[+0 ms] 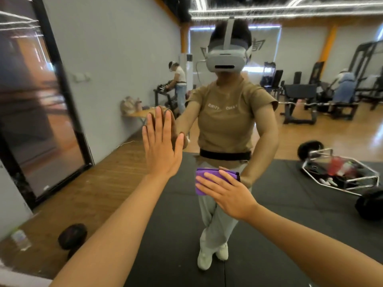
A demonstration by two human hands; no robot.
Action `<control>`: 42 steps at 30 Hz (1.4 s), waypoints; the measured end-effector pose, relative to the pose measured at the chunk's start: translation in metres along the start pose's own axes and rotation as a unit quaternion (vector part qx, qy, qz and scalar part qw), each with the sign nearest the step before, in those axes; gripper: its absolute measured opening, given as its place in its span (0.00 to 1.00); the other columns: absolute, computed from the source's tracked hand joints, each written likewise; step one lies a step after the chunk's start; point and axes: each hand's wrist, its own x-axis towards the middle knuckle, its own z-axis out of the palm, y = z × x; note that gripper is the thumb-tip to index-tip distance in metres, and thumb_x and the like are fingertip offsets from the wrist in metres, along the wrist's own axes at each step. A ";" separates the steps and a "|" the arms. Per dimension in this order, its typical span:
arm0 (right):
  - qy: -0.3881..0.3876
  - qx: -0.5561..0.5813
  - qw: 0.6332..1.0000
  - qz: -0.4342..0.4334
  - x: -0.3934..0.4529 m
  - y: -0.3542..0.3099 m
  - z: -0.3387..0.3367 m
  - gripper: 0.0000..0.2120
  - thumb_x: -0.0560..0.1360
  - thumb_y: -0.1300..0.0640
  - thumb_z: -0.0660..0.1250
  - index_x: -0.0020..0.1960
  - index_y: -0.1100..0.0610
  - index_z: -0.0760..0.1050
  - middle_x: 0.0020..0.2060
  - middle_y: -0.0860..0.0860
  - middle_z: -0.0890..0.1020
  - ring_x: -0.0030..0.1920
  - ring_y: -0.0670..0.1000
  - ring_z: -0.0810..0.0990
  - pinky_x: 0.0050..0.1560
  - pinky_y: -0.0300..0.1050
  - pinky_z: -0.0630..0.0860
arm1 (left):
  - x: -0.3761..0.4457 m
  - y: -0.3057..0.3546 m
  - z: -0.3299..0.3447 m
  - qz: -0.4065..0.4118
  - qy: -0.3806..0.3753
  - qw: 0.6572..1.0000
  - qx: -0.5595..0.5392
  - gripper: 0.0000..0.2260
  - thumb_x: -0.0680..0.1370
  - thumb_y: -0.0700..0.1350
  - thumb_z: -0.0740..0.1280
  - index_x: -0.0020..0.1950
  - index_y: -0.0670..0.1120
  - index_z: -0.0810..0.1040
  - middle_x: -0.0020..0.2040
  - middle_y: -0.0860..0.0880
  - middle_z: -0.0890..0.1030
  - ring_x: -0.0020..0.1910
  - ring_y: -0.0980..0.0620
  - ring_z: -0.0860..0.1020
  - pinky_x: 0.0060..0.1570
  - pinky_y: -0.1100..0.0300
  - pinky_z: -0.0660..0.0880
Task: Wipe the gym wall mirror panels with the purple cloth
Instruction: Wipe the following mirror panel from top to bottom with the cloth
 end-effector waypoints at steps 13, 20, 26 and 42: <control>0.259 0.109 0.874 0.397 0.107 0.126 -0.091 0.26 0.82 0.59 0.59 0.79 0.64 0.60 0.78 0.62 0.63 0.79 0.62 0.59 0.79 0.59 0.50 | 0.000 0.020 -0.002 -0.067 -0.027 0.996 -0.058 0.33 0.83 0.58 0.54 0.83 0.47 0.46 0.83 0.47 0.43 0.81 0.43 0.40 0.78 0.44 0.38; 0.237 0.109 0.899 0.352 0.079 0.072 -0.057 0.25 0.84 0.57 0.59 0.79 0.60 0.60 0.79 0.60 0.62 0.79 0.61 0.57 0.80 0.58 0.49 | -0.001 0.037 0.002 -0.100 -0.016 0.992 -0.080 0.38 0.81 0.64 0.54 0.83 0.44 0.45 0.83 0.43 0.42 0.81 0.40 0.39 0.77 0.43 0.36; 0.112 0.113 0.943 0.292 -0.005 -0.031 0.004 0.34 0.81 0.54 0.57 0.83 0.54 0.48 0.83 0.51 0.46 0.82 0.54 0.46 0.81 0.54 0.42 | -0.002 0.039 0.006 -0.101 -0.035 0.992 -0.061 0.47 0.77 0.74 0.52 0.82 0.45 0.39 0.82 0.42 0.39 0.80 0.40 0.37 0.77 0.41 0.36; 0.260 0.109 0.860 0.426 0.081 0.132 -0.080 0.25 0.83 0.56 0.59 0.79 0.61 0.61 0.78 0.61 0.62 0.79 0.59 0.55 0.80 0.53 0.44 | -0.012 0.054 0.025 -0.085 0.019 0.994 -0.072 0.33 0.83 0.64 0.51 0.83 0.50 0.45 0.82 0.38 0.44 0.81 0.37 0.42 0.77 0.40 0.41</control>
